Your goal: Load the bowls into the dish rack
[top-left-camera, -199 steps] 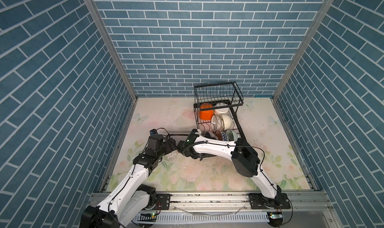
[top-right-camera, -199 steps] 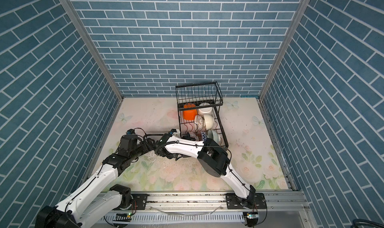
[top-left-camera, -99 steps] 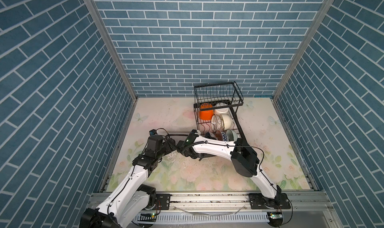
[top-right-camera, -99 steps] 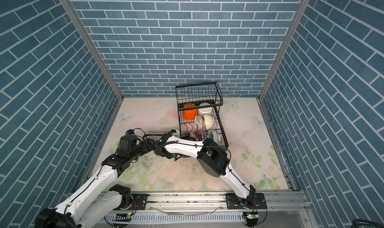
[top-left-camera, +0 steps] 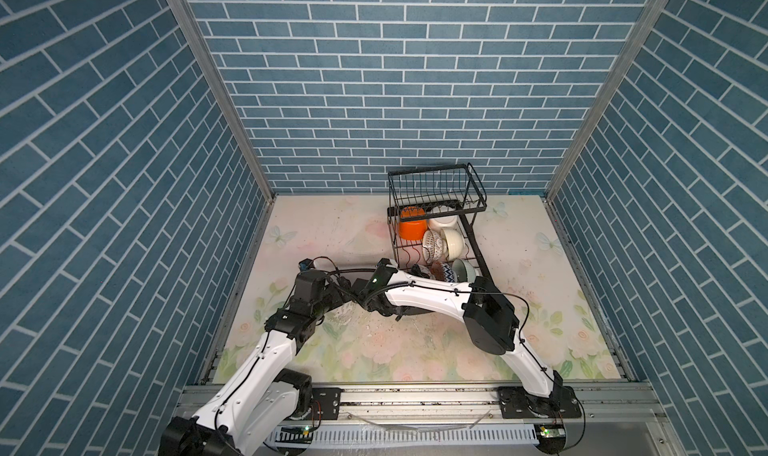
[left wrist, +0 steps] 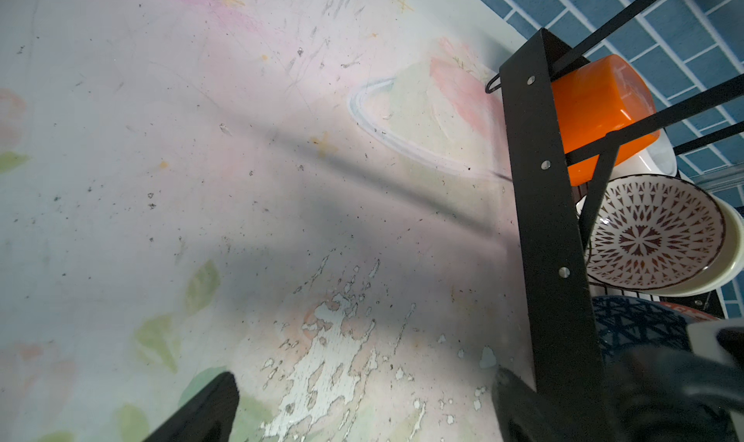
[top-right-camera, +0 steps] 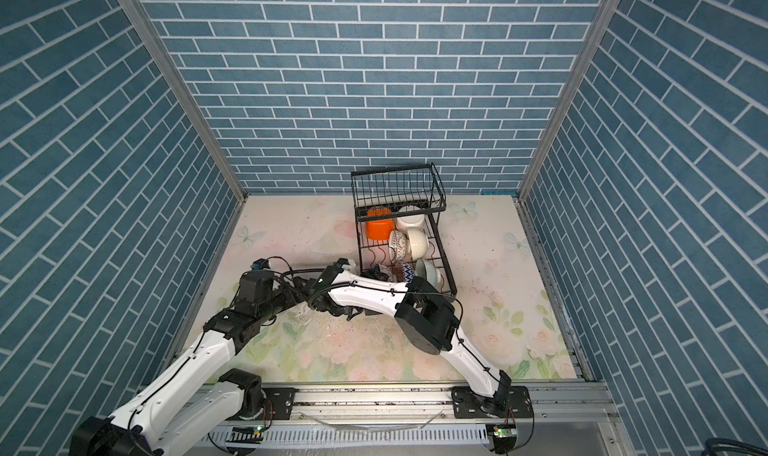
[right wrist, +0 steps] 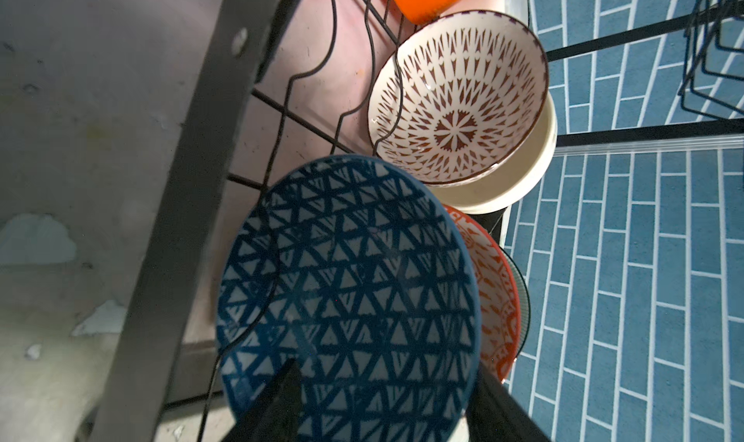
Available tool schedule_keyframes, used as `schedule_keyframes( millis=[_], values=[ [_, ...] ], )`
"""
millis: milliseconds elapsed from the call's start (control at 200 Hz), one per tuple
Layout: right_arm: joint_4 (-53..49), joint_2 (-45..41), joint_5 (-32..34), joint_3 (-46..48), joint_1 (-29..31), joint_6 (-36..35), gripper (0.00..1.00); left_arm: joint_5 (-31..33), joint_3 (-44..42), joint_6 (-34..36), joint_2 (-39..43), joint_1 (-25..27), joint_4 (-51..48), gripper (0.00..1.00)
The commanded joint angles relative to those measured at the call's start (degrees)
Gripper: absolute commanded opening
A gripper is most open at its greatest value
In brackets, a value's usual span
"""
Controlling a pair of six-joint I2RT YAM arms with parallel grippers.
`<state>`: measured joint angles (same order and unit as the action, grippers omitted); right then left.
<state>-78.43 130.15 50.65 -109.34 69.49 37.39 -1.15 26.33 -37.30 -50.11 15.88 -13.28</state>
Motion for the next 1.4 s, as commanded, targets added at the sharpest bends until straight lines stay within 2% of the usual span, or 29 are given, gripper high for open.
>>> schedule_keyframes(
  millis=[0,390,640,905,1245,1285,1335,1395],
  values=[
    [1.67,-4.05,-0.82,-0.97,0.58,-0.77,0.65,0.44,0.05,0.49,0.69,-0.27,-1.04,1.00],
    [6.93,-12.32,-0.67,0.88,-0.09,-5.05,0.67,1.04,1.32,1.48,0.58,-0.32,-2.74,1.00],
    [17.92,-25.24,-6.86,12.95,-6.35,-7.59,0.67,1.41,4.11,3.61,-0.01,-0.32,-6.49,1.00],
    [24.18,-37.26,-10.51,25.23,-18.89,-8.91,0.68,4.73,10.07,7.69,-3.25,-0.41,-13.62,1.00],
    [34.87,-48.14,-13.75,39.78,-37.21,-14.36,0.80,14.15,13.40,12.34,-5.99,-0.67,-15.38,1.00],
    [37.04,-49.23,-14.91,41.61,-40.02,-15.15,0.85,15.94,14.99,13.66,-6.32,-0.76,-15.20,1.00],
    [39.30,-50.34,-16.52,43.56,-43.67,-15.69,0.98,18.31,15.35,15.11,-6.87,-0.85,-14.81,1.00],
    [41.80,-51.16,-17.50,45.41,-47.88,-16.37,0.99,21.33,15.64,16.62,-7.37,-0.94,-14.18,1.00]
  ],
)
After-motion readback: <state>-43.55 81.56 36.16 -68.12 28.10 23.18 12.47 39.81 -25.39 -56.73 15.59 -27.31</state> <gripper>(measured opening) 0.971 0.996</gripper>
